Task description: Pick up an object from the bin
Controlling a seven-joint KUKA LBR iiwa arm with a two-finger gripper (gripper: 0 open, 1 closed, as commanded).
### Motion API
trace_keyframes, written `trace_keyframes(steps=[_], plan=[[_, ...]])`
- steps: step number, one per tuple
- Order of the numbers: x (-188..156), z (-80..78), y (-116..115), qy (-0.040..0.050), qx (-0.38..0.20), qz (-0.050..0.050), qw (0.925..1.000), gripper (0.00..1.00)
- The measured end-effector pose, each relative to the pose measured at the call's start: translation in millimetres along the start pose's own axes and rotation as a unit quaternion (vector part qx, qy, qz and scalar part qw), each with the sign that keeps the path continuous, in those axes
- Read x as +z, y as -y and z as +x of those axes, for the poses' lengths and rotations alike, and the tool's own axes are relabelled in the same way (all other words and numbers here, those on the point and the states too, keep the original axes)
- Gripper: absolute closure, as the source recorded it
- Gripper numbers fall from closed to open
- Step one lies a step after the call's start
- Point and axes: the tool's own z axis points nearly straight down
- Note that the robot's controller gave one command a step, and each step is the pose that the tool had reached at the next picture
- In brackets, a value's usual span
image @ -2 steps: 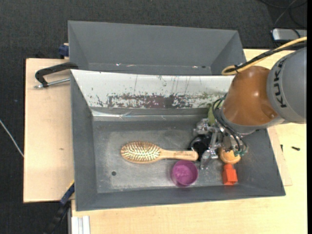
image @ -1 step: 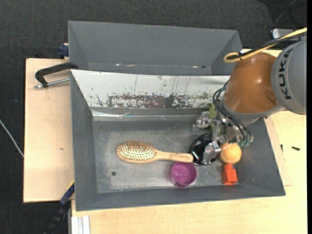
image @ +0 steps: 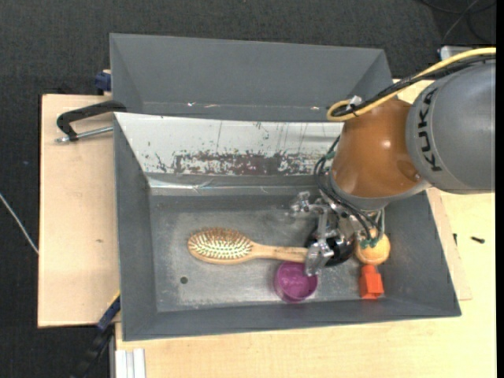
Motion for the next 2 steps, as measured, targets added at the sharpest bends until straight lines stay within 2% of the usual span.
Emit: trace_keyframes(steps=[1,2], plan=[[37,-3.1,-27,-0.0005,-0.051,0.0,0.9987,0.0],[35,-16.8,-3,-0.0004,0.067,-0.005,0.9977,1.0]])
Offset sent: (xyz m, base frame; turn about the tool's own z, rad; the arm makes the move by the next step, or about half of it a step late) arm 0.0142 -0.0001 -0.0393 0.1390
